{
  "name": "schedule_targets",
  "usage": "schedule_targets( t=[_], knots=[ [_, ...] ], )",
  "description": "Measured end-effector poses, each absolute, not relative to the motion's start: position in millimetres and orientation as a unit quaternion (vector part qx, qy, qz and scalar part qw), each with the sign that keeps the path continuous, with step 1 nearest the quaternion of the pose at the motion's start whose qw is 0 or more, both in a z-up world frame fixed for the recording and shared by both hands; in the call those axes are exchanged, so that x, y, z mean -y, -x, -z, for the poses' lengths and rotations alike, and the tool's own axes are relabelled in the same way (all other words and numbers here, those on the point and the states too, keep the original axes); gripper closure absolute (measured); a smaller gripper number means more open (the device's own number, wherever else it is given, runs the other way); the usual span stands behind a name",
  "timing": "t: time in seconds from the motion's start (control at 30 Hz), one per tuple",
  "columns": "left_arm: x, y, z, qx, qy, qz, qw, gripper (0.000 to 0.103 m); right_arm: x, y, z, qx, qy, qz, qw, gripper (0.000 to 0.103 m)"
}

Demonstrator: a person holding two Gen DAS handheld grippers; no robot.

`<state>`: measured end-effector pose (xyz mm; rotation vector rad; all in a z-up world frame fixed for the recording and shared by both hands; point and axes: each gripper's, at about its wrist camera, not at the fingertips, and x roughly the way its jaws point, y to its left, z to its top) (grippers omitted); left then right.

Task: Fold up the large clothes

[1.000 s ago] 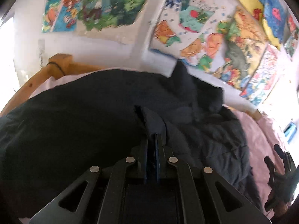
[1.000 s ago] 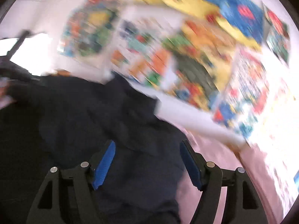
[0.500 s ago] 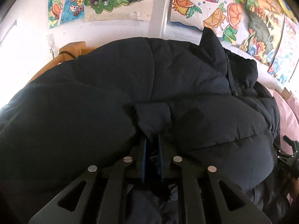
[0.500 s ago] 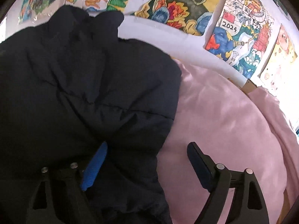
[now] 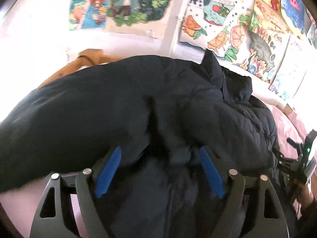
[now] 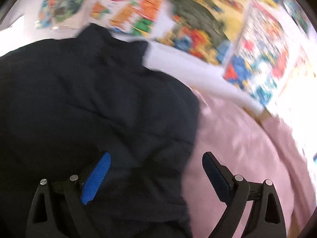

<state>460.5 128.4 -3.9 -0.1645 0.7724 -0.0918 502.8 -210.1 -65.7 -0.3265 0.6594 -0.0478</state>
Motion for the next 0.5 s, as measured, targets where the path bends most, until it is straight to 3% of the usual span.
schedule_targets(
  t=[0.33, 0.5],
  knots=[
    [-243.5, -361.2, -7.9, -0.374, 0.167, -0.053, 0.911, 0.022, 40.8, -510.6, 29.4, -0.302, 0.239, -0.140, 0.912, 0.008],
    [-310.4, -335.9, -5.2, -0.326, 0.296, -0.128, 0.888, 0.022, -30.0, -535.0, 34.0, -0.286, 0.236, -0.162, 0.914, 0.008]
  ],
)
